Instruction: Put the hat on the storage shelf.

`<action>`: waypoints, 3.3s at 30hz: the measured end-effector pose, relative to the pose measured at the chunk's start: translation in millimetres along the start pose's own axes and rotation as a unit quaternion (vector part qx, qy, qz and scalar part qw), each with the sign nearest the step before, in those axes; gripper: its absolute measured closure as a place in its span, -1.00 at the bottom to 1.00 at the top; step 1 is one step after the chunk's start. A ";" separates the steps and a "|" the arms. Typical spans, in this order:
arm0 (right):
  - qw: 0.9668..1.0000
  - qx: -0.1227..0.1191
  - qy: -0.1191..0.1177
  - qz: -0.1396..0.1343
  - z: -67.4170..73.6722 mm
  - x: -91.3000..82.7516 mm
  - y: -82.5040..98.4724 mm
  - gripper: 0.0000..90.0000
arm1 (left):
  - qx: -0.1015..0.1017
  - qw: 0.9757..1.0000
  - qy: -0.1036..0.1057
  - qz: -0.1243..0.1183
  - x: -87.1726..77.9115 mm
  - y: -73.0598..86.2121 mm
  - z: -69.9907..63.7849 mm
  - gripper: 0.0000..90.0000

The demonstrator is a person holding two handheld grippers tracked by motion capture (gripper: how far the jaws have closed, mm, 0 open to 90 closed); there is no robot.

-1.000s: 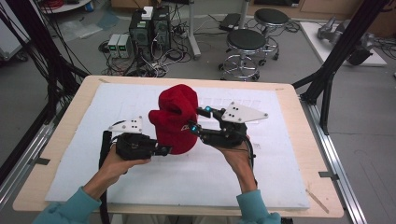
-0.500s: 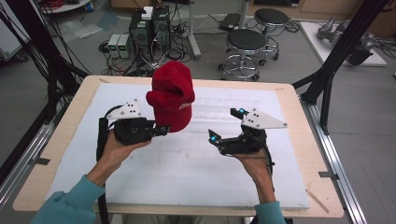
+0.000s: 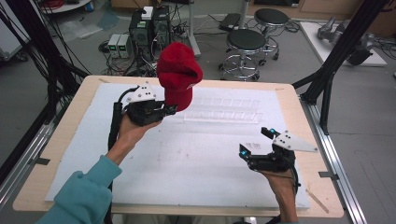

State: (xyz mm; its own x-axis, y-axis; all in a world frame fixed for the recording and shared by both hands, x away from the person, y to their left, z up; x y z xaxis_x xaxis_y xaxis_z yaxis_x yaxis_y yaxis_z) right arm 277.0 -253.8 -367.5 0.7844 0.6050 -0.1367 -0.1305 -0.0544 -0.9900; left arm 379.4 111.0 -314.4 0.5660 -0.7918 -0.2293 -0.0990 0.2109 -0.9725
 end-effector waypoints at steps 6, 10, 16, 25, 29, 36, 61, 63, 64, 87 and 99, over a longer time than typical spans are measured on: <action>0.999 0.005 0.035 0.011 -12.1 -10.8 23.9 -0.99 | -0.012 1.000 -0.017 -0.005 17.9 5.3 11.4 0.89; 0.999 0.015 0.050 -0.008 -19.1 -15.2 40.6 -0.99 | -0.013 1.000 -0.018 0.002 31.0 12.1 13.5 0.90; 0.997 0.038 0.063 -0.022 -24.0 -16.4 62.7 -0.99 | -0.008 0.999 -0.035 0.007 48.3 20.9 15.0 0.89; 0.995 0.049 0.076 -0.043 -27.1 -20.4 79.0 -0.99 | 0.005 0.998 -0.051 0.029 64.2 35.1 15.2 0.89; 0.994 0.054 0.082 -0.056 -28.3 -21.3 85.4 -0.99 | 0.001 0.997 -0.067 0.039 67.6 43.3 16.3 0.89; 0.993 0.058 0.085 -0.060 -30.5 -17.2 87.7 -0.99 | -0.001 0.996 -0.079 0.045 70.5 49.2 14.3 0.89; 0.993 0.049 0.085 -0.064 -29.5 -14.6 87.7 -0.99 | -0.007 0.993 -0.104 0.063 85.9 58.8 5.1 0.89; 0.993 0.048 0.085 -0.064 -29.5 -14.6 87.8 -0.99 | -0.016 0.992 -0.106 0.063 86.4 62.5 5.3 0.89; 0.993 0.049 0.086 -0.064 -29.6 -14.6 87.8 -0.99 | -0.019 0.992 -0.106 0.067 87.1 65.2 5.4 0.89; 0.993 0.035 0.090 -0.071 -26.5 -15.4 88.7 -0.99 | -0.054 0.991 -0.094 0.082 83.2 88.7 -0.7 0.30; 0.993 0.031 0.084 -0.083 -25.7 -18.1 89.3 -0.99 | -0.094 0.994 0.003 0.056 44.6 77.8 1.1 -0.63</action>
State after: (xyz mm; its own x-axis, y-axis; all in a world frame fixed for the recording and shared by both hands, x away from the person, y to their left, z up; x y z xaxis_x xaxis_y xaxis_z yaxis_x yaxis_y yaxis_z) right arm 266.7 -290.0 -454.4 0.8875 0.4604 0.0192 -0.0235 0.0868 -0.9960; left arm 397.8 92.7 -400.2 0.5377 -0.7730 -0.3367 -0.3125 0.1882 -0.9311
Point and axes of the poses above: each handheld gripper's, and its own axes: x roughly forward along the jaws, y roughly out of its underside, z roughly to its left, the point moved 2 cm from there along x, roughly forward along the jaws, and after that the axes turned 7 degrees about -z, right-handed, at the moved point
